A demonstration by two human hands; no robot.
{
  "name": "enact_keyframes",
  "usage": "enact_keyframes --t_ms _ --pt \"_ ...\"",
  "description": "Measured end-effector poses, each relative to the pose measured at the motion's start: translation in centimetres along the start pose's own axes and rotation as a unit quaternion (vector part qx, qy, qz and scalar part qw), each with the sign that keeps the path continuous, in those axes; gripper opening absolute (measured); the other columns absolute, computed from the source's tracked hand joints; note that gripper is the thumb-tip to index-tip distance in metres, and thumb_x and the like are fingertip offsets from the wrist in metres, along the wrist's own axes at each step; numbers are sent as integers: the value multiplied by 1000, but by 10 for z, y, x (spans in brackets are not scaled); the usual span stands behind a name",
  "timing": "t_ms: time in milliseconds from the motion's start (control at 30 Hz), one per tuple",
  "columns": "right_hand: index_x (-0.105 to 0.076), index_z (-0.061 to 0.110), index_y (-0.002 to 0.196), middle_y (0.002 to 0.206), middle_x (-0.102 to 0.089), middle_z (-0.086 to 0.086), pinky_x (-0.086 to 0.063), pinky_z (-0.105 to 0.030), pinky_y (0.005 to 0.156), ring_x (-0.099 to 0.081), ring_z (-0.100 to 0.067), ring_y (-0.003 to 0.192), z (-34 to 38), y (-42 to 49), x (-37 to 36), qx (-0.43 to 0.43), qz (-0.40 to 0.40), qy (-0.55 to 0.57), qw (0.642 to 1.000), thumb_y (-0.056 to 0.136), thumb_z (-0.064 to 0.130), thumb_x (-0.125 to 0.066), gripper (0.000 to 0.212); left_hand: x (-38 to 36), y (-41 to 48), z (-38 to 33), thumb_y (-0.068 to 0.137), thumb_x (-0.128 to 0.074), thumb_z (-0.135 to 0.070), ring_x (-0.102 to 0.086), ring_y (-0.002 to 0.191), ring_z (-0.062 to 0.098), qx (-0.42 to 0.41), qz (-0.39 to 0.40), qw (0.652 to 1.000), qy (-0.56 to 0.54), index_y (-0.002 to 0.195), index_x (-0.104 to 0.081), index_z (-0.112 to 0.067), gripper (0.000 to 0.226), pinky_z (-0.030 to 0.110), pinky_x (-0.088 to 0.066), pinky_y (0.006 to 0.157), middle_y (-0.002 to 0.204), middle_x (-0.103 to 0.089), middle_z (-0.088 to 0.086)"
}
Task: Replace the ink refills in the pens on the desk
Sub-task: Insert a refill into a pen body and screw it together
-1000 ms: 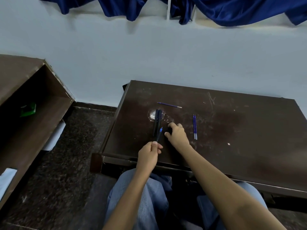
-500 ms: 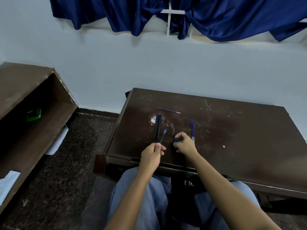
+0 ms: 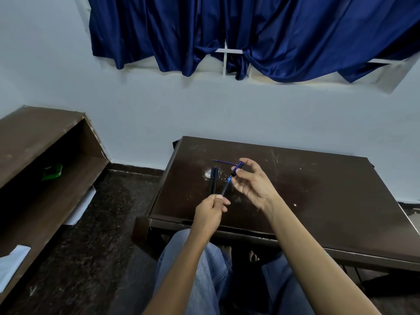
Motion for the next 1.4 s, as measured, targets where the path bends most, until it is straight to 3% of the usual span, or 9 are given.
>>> enact_keyframes --t_ms 200,333,467,600,700,833,1033,1200,1400 --pt "-59 22 111 94 -70 -5 -54 -29 76 -68 -7 76 8 -24 -10 30 31 -116 992 88 -8 -56 38 0 -13 -14 98 -40 -21 -48 56 7 -12 2 1000 14 83 -67 -25 32 15 -40 51 68 -60 -9" --pt "-60 25 111 90 -70 -5 -54 -25 70 -67 -11 75 1 -38 -15 47 45 -153 986 86 -4 -61 38 0 -19 -24 98 -43 -26 -48 52 5 1 6 1000 -17 81 -69 -21 32 20 -41 53 64 -61 -9" --pt "-54 20 120 89 -68 -12 -48 -26 51 -53 -13 51 -19 -48 -19 49 51 -96 993 82 -3 -64 45 0 -23 -33 97 -48 -27 -47 43 0 14 -8 999 -37 78 -70 -17 31 17 -41 43 59 -63 -8" --pt "-51 16 126 100 -71 -16 -51 -23 56 -60 -10 54 -31 -53 -19 68 -1 -56 996 84 -6 -63 49 2 -23 -33 92 -53 -26 -51 53 4 13 -47 999 16 69 -70 -22 29 22 -37 52 56 -63 -11" --pt "-53 17 124 104 -71 -18 -50 -21 55 -61 -10 56 -39 -56 -22 69 -25 -44 996 85 -7 -61 46 1 -22 -31 92 -52 -27 -54 59 5 18 -57 994 88 72 -69 -19 27 16 -34 48 69 -66 -5" --pt "-55 19 123 102 -73 -16 -49 -24 59 -56 -12 56 -43 -53 -22 62 -54 -59 995 84 -3 -63 46 0 -19 -31 92 -53 -21 -49 50 3 21 -85 987 137 63 -57 -22 29 9 -35 36 60 -57 -6" --pt "-55 22 127 95 -76 -11 -53 -41 90 -59 -26 81 -53 -44 -19 55 -81 -87 991 82 6 -66 49 -9 -17 -27 96 -49 -23 -56 62 11 18 -135 971 196 86 -62 -15 18 18 -37 46 73 -57 -2" --pt "-55 23 129 85 -74 -12 -54 -36 83 -64 -21 78 -54 -30 -9 18 -97 -139 985 83 9 -69 50 -20 -8 -14 98 -44 -20 -58 70 15 15 -120 977 175 96 -63 -7 23 23 -42 56 83 -61 3" --pt "-57 24 126 87 -75 3 -55 -31 87 -70 -9 86 -69 -14 13 30 -217 -254 942 76 23 -78 54 -32 10 6 99 -42 -14 -60 101 18 -10 -33 981 189 125 -51 -6 29 18 -43 71 119 -58 11"
Point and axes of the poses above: each hand's wrist, its own y-axis towards the middle knuckle, its own x-axis out of the back of the hand, z = x × y, the point moved 2 cm from there along y, towards the middle knuckle
